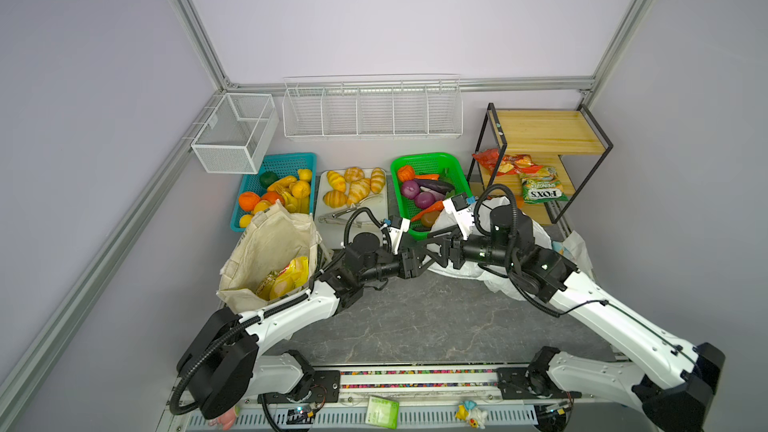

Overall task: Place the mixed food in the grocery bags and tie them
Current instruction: 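Grasp the plastic bag's rim with the left gripper while the right gripper holds it open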

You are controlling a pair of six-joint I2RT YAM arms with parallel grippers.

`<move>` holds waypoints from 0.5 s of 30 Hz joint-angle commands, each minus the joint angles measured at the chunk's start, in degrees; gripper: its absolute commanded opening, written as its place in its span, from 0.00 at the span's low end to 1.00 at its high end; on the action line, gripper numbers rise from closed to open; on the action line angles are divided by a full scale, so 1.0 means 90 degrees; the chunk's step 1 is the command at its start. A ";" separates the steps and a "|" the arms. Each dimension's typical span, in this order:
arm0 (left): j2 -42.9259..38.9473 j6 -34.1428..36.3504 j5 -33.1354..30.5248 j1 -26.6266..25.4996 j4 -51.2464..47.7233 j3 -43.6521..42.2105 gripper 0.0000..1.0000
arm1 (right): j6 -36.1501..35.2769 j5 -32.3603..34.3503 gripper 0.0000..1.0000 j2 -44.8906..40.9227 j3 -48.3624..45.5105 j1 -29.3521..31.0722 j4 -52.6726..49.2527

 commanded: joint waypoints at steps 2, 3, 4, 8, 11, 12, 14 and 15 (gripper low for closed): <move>0.0275 -0.0387 -0.0337 0.0024 0.0244 0.0150 0.23 | -0.0844 0.0189 0.68 -0.0230 0.0869 -0.0077 -0.1203; 0.0325 -0.0483 -0.0312 0.0058 0.0304 0.0106 0.18 | -0.1115 0.0277 0.70 -0.0307 0.1161 -0.0100 -0.1661; 0.0352 -0.0567 -0.0282 0.0100 0.0333 0.0056 0.14 | -0.1314 0.0403 0.71 -0.0386 0.1391 -0.0121 -0.2002; 0.0407 -0.0893 -0.0229 0.0410 0.0520 -0.0320 0.00 | -0.1864 0.0837 0.77 -0.0880 0.1991 -0.0299 -0.3013; 0.0442 -0.1055 -0.0169 0.0622 0.0715 -0.0573 0.00 | -0.2014 0.1846 0.81 -0.1162 0.2141 -0.0433 -0.3717; 0.0446 -0.1058 -0.0154 0.0645 0.0709 -0.0604 0.00 | -0.1999 0.2312 0.82 -0.1202 0.2158 -0.0501 -0.3997; 0.0432 -0.1056 -0.0163 0.0655 0.0680 -0.0647 0.00 | -0.1957 0.3108 0.83 -0.1198 0.2135 -0.0566 -0.4492; 0.0432 -0.1058 -0.0146 0.0655 0.0679 -0.0655 0.00 | -0.1959 0.3277 0.83 -0.1170 0.2041 -0.0559 -0.4675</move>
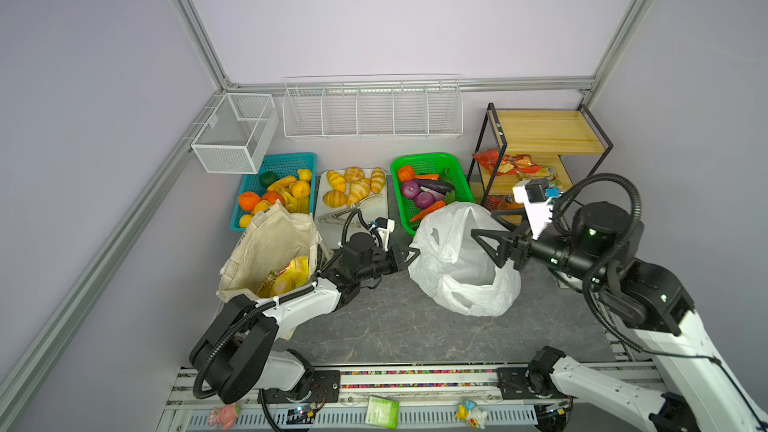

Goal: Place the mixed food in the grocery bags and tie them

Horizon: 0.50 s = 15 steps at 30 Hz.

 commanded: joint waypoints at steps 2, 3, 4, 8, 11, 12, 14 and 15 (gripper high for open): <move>0.0018 -0.0163 0.0034 0.0005 0.0216 -0.0066 0.00 | -0.0286 0.1095 0.84 0.0281 -0.0427 -0.0064 -0.1533; 0.0002 -0.0159 0.0044 0.0005 0.0186 -0.0068 0.00 | -0.0253 0.0945 0.86 0.0301 -0.0585 -0.0064 -0.1536; -0.0002 -0.0153 0.0048 0.0005 0.0154 -0.0068 0.00 | -0.0211 0.0866 0.87 0.0325 -0.0739 -0.0049 -0.1518; -0.0030 -0.0143 0.0118 0.0005 0.0117 -0.0068 0.00 | 0.0056 0.0657 0.95 0.0295 -0.1477 0.0136 -0.1017; -0.0061 -0.0149 0.0132 0.0002 0.0109 -0.0068 0.00 | 0.0317 0.0899 0.98 0.0189 -0.2047 0.0326 -0.0533; -0.0070 -0.0149 0.0135 0.0001 0.0101 -0.0058 0.00 | 0.0411 0.0971 0.98 0.0176 -0.2233 0.0397 -0.0318; -0.0093 -0.0134 0.0149 -0.0005 0.0064 -0.0031 0.00 | 0.0570 0.1154 0.99 0.0203 -0.2487 0.0537 0.0023; -0.0099 -0.0135 0.0150 -0.0005 0.0042 -0.0020 0.00 | 0.0632 0.1293 0.99 0.0228 -0.2601 0.0630 0.0186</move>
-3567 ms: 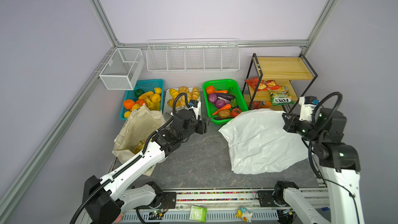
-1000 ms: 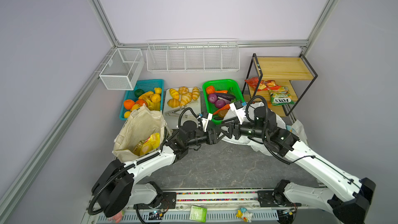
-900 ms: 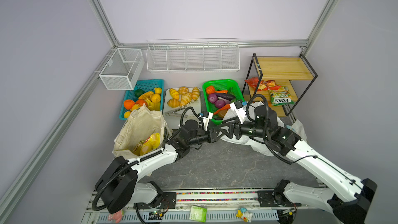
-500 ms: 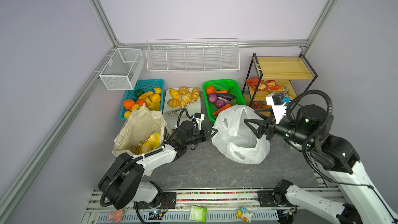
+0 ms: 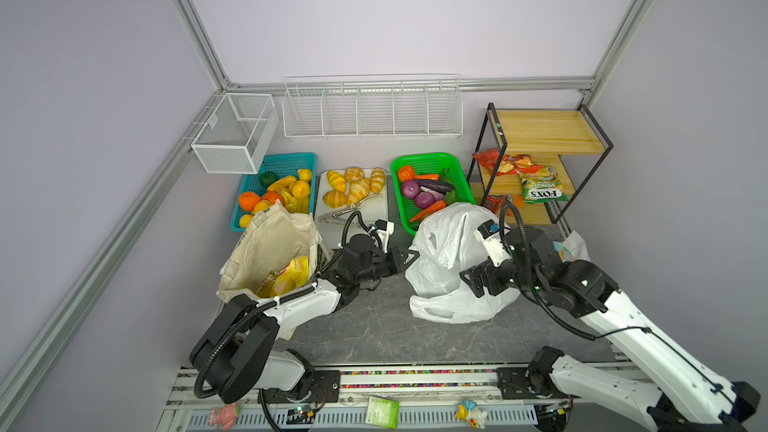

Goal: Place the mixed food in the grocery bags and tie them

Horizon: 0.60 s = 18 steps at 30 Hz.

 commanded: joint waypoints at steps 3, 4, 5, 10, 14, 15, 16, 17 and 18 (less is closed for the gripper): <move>-0.0137 -0.0074 0.0117 -0.0004 0.0017 0.0027 0.00 | 0.0523 0.1184 1.00 0.0046 -0.0507 0.0419 0.1136; -0.0152 -0.0065 0.0115 -0.0009 0.0002 0.0027 0.00 | 0.0572 0.1466 1.00 0.0086 -0.0569 0.0468 0.1186; -0.0168 -0.0056 0.0128 -0.0012 -0.0006 0.0037 0.00 | 0.0600 0.1749 1.00 0.0142 -0.0613 0.0507 0.1280; -0.0165 0.0111 0.0258 -0.0034 -0.0206 0.0104 0.00 | 0.0858 0.2763 0.83 0.0241 -0.0724 0.0555 0.1700; -0.0231 0.0410 0.0215 -0.0032 -0.0545 0.0058 0.00 | 0.0585 0.3299 0.30 0.0010 -0.0624 0.0395 0.1366; -0.0248 0.0501 0.0215 -0.0034 -0.0559 0.0039 0.00 | 0.0536 0.3251 0.19 -0.0060 -0.0582 0.0275 0.1220; -0.0261 0.0602 0.0215 -0.0037 -0.0571 0.0037 0.01 | 0.0477 0.3166 0.13 -0.0124 -0.0533 0.0154 0.1087; -0.0279 0.0745 0.0199 -0.0049 -0.0614 0.0045 0.05 | 0.0387 0.3010 0.08 -0.0204 -0.0479 0.0003 0.0949; -0.0332 0.0958 0.0107 -0.0078 -0.0749 0.0077 0.11 | 0.0299 0.2723 0.07 -0.0284 -0.0437 -0.0141 0.0837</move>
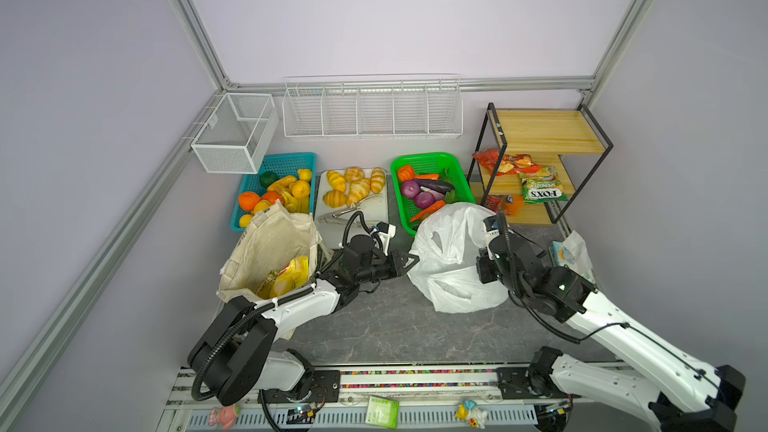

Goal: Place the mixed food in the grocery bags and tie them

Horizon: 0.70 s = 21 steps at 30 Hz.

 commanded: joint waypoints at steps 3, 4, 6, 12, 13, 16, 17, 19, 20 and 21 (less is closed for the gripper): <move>-0.0509 0.1444 -0.0875 -0.0371 -0.1036 0.0287 0.34 | -0.0325 -0.1196 0.07 -0.0397 0.0347 -0.0656 -0.0575; -0.0610 0.1828 -0.1334 -0.0550 -0.1302 0.0382 0.40 | -0.0290 -0.1493 0.06 -0.0404 0.0396 -0.0731 -0.0628; -0.0841 0.2751 -0.2359 -0.1037 -0.1828 0.0599 0.50 | -0.0209 -0.2121 0.07 -0.0345 0.0579 -0.0874 -0.0797; -0.1282 0.4161 -0.3827 -0.1704 -0.1995 0.0705 0.65 | 0.0075 -0.3290 0.07 0.0019 0.1035 -0.1268 -0.0998; -0.1320 0.4454 -0.3942 -0.1836 -0.2035 0.0738 0.66 | 0.0119 -0.3394 0.07 0.0077 0.1070 -0.1309 -0.0997; -0.1376 0.5329 -0.4612 -0.2346 -0.2172 0.0870 0.74 | 0.0230 -0.3695 0.07 0.0293 0.1198 -0.1387 -0.1036; -0.1397 0.5521 -0.4862 -0.2467 -0.2178 0.0896 0.75 | 0.0245 -0.3780 0.07 0.0353 0.1237 -0.1407 -0.1053; -0.1437 0.5667 -0.5343 -0.2561 -0.2098 0.0923 0.76 | 0.0217 -0.3905 0.07 0.0441 0.1292 -0.1419 -0.1075; -0.1455 0.5681 -0.5545 -0.2571 -0.2058 0.0941 0.77 | 0.0208 -0.3956 0.07 0.0471 0.1321 -0.1429 -0.1092; -0.1474 0.5727 -0.5715 -0.2569 -0.1990 0.0951 0.77 | 0.0184 -0.3994 0.07 0.0496 0.1340 -0.1447 -0.1103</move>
